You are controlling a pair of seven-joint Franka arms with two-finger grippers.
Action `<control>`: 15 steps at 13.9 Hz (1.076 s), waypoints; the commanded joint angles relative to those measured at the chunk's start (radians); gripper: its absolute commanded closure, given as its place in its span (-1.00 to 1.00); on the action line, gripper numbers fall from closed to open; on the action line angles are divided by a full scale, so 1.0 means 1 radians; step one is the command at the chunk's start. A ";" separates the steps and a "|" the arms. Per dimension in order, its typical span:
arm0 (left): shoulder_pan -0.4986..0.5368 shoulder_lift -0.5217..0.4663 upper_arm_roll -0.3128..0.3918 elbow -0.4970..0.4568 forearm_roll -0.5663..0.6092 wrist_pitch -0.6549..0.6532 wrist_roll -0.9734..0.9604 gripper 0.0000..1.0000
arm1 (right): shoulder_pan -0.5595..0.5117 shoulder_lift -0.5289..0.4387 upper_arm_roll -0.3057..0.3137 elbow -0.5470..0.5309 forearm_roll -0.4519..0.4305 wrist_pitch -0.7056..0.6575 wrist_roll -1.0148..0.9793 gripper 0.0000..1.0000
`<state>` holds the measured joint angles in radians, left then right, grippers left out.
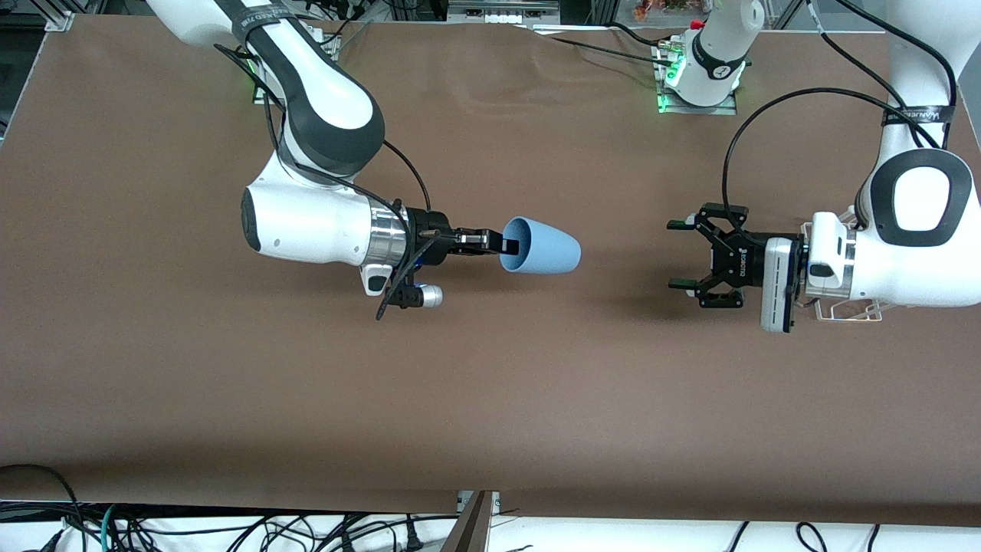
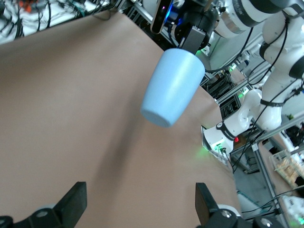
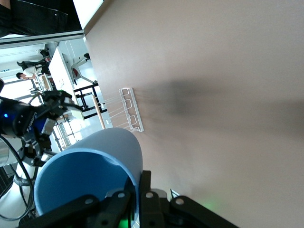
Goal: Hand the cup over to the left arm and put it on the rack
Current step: 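Move the open left gripper onto the cup's base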
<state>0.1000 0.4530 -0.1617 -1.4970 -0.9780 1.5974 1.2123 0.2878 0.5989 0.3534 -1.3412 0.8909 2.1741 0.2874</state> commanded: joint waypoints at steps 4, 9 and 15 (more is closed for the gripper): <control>-0.097 0.113 -0.002 0.133 -0.082 0.042 0.200 -1.00 | 0.021 0.030 0.004 0.071 0.022 0.004 0.016 1.00; -0.114 0.067 -0.022 0.136 -0.076 0.036 0.187 -1.00 | 0.033 0.042 0.004 0.102 0.020 0.004 0.046 1.00; -0.222 0.009 -0.027 0.124 0.016 0.148 0.171 -1.00 | 0.036 0.048 0.004 0.105 0.022 0.016 0.046 1.00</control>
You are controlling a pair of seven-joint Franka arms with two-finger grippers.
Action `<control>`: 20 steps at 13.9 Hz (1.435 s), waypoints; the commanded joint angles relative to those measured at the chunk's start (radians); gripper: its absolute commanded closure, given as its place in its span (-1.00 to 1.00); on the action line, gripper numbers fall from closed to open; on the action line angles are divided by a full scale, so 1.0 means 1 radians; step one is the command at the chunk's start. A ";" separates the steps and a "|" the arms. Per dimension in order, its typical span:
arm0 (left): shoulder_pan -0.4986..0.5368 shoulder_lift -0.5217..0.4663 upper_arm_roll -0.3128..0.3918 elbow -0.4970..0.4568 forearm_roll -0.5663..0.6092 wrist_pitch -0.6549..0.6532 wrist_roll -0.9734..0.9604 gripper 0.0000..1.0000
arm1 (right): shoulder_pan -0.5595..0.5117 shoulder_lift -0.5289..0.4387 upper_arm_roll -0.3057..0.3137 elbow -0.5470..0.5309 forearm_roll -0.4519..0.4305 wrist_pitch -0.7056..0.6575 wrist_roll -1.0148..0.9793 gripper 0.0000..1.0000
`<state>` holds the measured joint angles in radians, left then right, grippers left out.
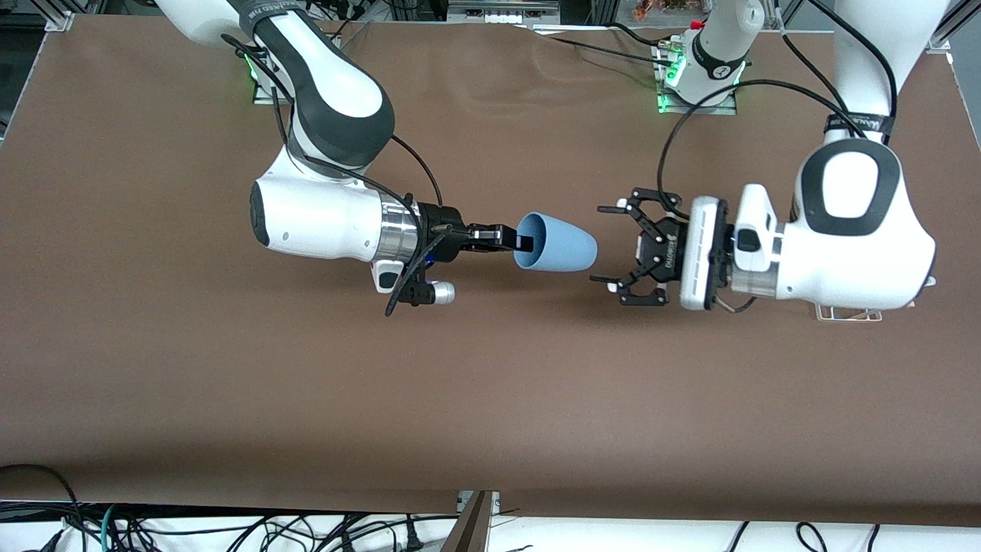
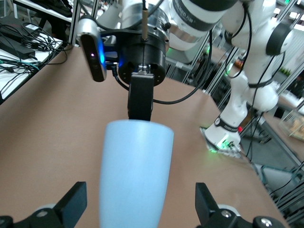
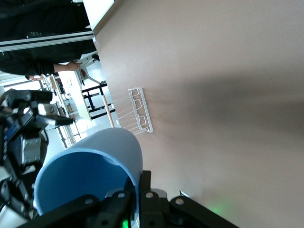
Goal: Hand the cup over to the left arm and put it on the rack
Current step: 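Move the open left gripper onto the cup's base, then close the left gripper on the cup and open the right gripper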
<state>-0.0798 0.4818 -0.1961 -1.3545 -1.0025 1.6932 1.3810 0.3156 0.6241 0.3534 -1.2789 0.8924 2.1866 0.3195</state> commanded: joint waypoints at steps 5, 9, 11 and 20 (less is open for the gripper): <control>-0.089 -0.014 0.007 -0.020 0.177 0.141 -0.031 -1.00 | 0.008 0.023 0.004 0.043 0.020 0.004 0.012 1.00; -0.107 -0.009 0.009 -0.025 0.206 0.151 -0.036 -1.00 | 0.007 0.023 0.004 0.043 0.020 0.004 0.012 1.00; -0.109 -0.009 0.009 -0.023 0.209 0.158 -0.037 -0.56 | 0.007 0.023 0.004 0.043 0.020 0.004 0.012 1.00; -0.103 -0.015 0.011 -0.020 0.211 0.151 -0.054 1.00 | 0.004 0.022 0.004 0.041 0.019 0.002 -0.006 -0.96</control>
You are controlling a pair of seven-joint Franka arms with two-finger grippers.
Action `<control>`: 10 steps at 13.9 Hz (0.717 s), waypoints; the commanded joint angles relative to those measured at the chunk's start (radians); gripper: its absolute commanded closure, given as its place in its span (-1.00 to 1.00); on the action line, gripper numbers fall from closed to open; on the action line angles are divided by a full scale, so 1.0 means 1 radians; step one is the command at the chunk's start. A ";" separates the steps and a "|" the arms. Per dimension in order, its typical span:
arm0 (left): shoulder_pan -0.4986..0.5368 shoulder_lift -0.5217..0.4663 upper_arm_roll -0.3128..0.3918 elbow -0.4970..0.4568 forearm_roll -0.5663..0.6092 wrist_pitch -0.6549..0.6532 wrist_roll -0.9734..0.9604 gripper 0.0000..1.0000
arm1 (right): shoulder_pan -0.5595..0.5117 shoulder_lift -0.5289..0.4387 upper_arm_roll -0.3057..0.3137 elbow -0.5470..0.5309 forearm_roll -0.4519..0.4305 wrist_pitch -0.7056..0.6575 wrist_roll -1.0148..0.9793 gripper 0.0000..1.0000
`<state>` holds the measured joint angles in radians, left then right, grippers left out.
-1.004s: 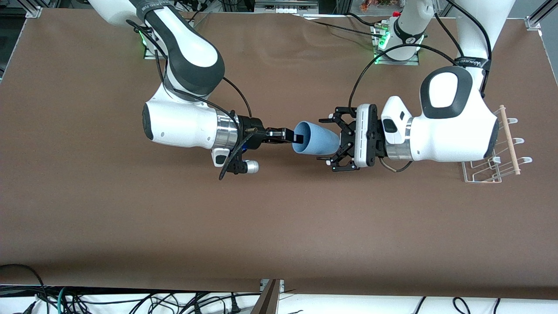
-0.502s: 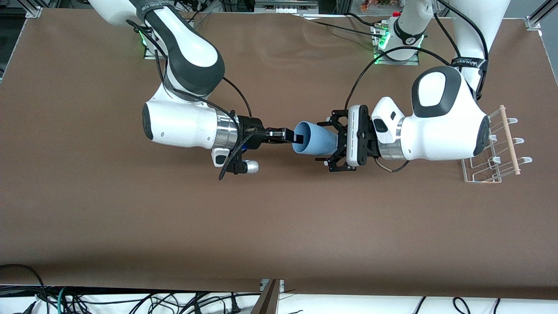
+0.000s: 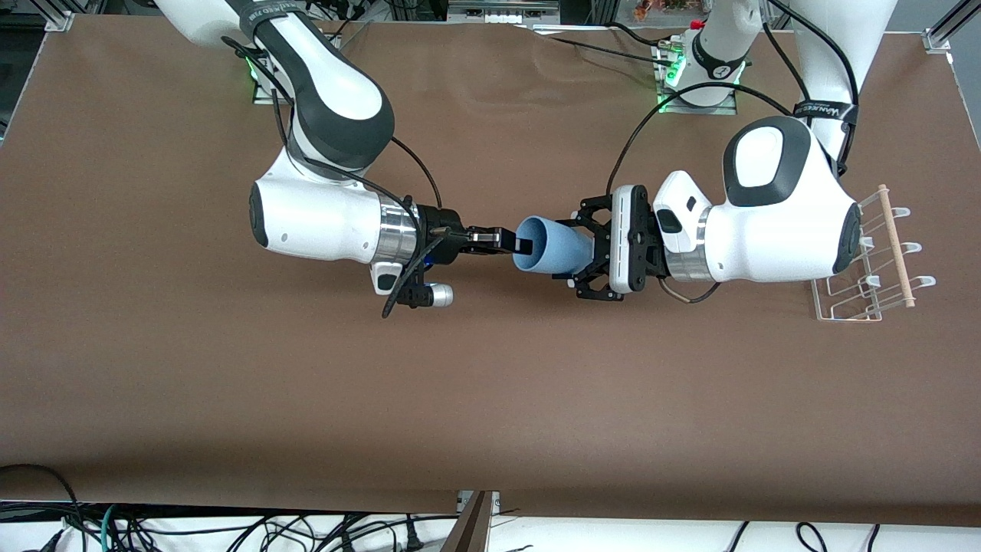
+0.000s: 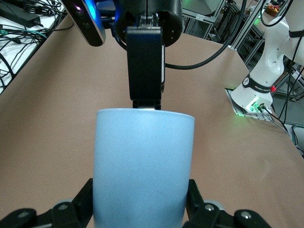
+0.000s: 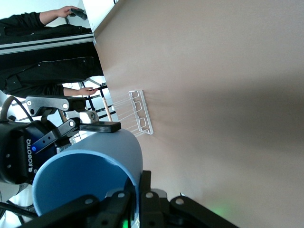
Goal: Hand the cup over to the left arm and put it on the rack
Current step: 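Close the left gripper on the cup and open the right gripper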
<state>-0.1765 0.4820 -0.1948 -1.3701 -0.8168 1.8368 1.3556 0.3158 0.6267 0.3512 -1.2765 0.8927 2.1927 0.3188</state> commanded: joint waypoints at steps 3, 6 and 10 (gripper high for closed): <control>-0.003 -0.019 0.014 0.000 0.027 -0.008 -0.064 1.00 | -0.007 0.018 0.005 0.040 0.018 -0.008 0.002 -1.00; 0.000 -0.020 0.018 0.002 0.028 -0.028 -0.085 1.00 | -0.027 0.013 0.003 0.040 0.018 -0.014 0.003 -1.00; 0.005 -0.040 0.020 0.006 0.086 -0.070 -0.156 1.00 | -0.064 0.002 0.000 0.040 0.009 -0.039 0.002 -1.00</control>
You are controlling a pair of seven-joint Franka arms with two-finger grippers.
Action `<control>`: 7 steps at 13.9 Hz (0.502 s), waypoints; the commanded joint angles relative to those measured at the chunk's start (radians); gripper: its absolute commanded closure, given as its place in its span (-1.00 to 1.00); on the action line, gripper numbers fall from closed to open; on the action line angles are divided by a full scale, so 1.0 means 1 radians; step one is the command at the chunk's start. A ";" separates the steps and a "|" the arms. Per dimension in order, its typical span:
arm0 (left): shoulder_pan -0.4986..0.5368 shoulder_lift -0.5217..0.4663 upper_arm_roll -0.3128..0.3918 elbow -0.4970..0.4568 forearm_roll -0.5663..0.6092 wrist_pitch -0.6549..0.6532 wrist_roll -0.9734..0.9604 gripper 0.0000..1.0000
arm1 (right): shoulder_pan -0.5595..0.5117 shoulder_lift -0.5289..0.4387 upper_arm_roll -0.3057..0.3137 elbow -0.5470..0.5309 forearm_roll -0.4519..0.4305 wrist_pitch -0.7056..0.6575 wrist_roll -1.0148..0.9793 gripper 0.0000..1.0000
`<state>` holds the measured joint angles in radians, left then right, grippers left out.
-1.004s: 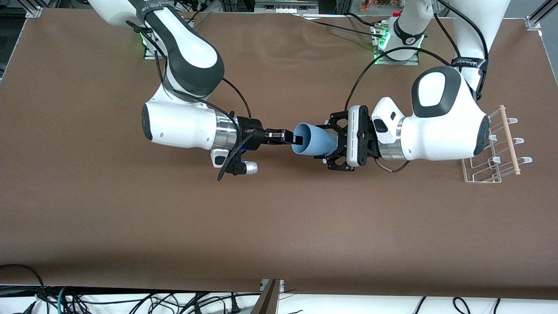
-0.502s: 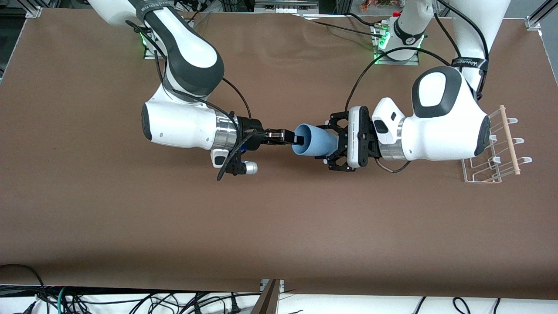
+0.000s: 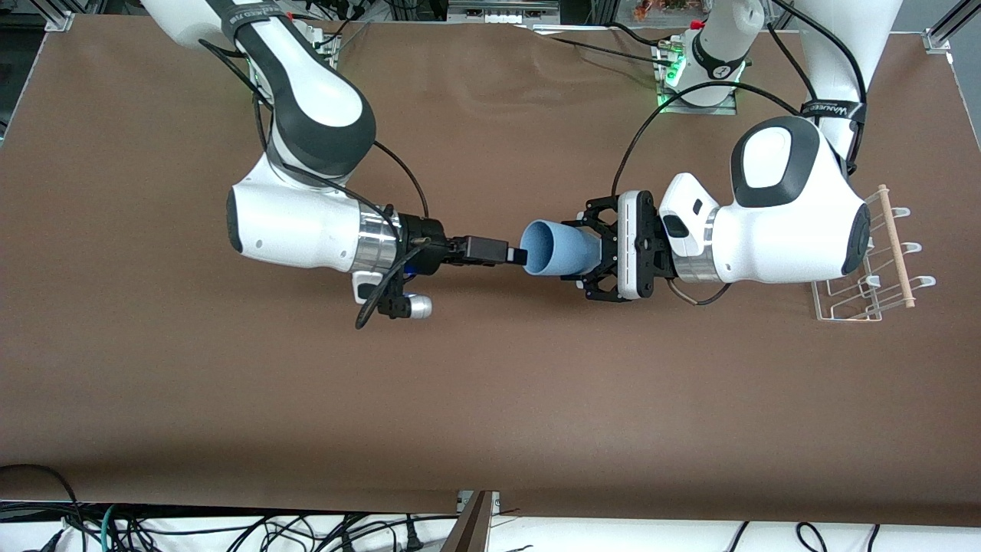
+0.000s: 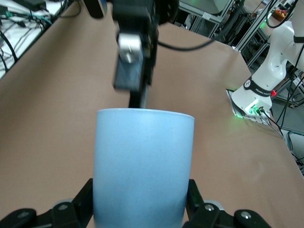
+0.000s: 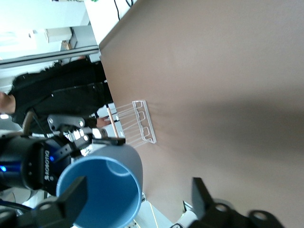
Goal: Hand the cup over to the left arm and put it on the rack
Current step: 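Close the left gripper on the cup and open the right gripper, then carry the cup toward the rack while the right gripper withdraws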
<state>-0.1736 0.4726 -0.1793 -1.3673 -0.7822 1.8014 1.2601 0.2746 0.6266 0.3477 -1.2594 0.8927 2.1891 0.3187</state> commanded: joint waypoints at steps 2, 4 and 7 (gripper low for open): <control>0.002 -0.057 0.006 0.001 0.131 -0.072 -0.144 0.96 | -0.069 -0.008 0.004 0.025 0.008 -0.100 0.000 -1.00; 0.017 -0.063 0.011 0.004 0.231 -0.156 -0.224 0.96 | -0.106 -0.018 0.001 0.026 0.006 -0.161 0.000 -1.00; 0.040 -0.077 0.011 0.022 0.444 -0.299 -0.300 0.96 | -0.156 -0.036 -0.009 0.025 -0.070 -0.235 -0.007 -1.00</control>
<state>-0.1465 0.4169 -0.1674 -1.3612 -0.4554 1.5685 1.0113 0.1424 0.6147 0.3416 -1.2378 0.8741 2.0061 0.3136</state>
